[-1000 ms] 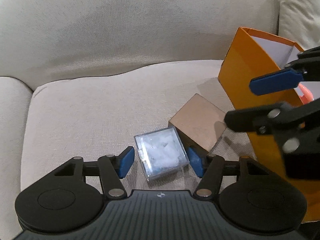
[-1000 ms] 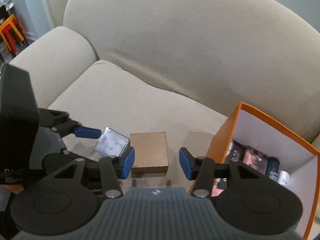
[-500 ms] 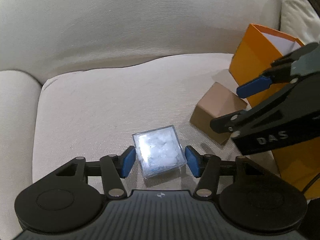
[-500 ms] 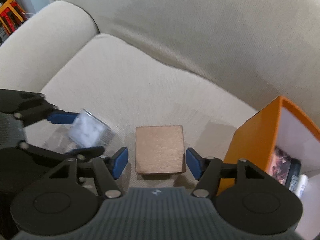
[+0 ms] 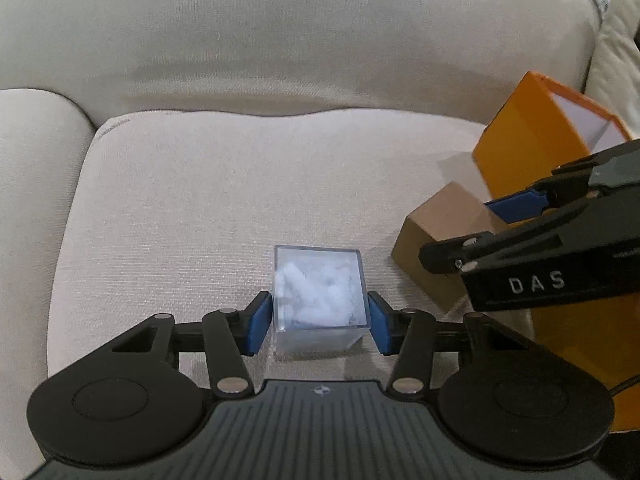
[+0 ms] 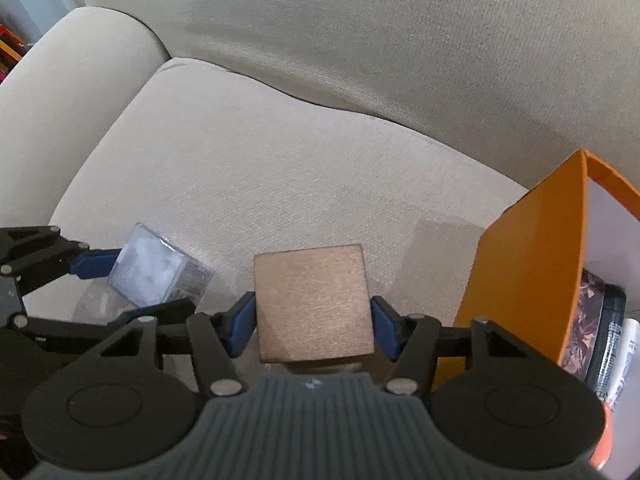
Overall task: Organize rigid objects
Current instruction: 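Carry the clear cube and brown box over the orange box with both grippers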
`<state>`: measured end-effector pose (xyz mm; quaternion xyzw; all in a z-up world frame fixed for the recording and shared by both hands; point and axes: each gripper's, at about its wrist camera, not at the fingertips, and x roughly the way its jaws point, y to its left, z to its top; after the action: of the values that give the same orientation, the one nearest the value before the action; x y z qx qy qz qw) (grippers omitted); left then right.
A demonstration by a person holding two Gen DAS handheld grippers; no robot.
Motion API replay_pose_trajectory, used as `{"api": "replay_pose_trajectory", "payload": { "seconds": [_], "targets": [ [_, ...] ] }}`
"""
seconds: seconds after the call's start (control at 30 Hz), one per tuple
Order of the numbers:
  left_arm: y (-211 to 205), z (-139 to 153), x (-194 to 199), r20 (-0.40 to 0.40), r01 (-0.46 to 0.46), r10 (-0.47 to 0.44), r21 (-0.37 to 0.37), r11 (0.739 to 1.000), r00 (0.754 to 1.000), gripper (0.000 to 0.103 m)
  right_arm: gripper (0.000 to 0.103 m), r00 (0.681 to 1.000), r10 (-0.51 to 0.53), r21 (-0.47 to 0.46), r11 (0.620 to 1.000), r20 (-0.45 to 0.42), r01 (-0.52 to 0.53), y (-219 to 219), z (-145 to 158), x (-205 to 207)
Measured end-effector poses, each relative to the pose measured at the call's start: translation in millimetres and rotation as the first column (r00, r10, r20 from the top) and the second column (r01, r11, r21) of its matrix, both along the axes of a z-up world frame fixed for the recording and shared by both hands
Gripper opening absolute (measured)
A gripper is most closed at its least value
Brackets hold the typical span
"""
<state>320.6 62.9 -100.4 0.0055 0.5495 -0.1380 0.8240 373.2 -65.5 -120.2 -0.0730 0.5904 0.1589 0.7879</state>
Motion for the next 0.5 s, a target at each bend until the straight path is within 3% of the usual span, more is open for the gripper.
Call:
{"api": "replay_pose_trajectory", "payload": {
  "seconds": [0.3,0.5],
  "targets": [
    [-4.6,53.0,-28.3,0.079,0.041,-0.039,-0.022,0.999,0.996,0.056,0.061,0.992,0.068,0.076,0.994,0.108,-0.076,-9.5,68.3,-36.5],
    [-23.4,101.1,-47.5,0.155,0.105,-0.094,-0.067,0.992,0.983,0.056,0.061,0.976,0.129,0.089,0.985,0.175,-0.146,-43.6,122.1,-67.9]
  ]
}}
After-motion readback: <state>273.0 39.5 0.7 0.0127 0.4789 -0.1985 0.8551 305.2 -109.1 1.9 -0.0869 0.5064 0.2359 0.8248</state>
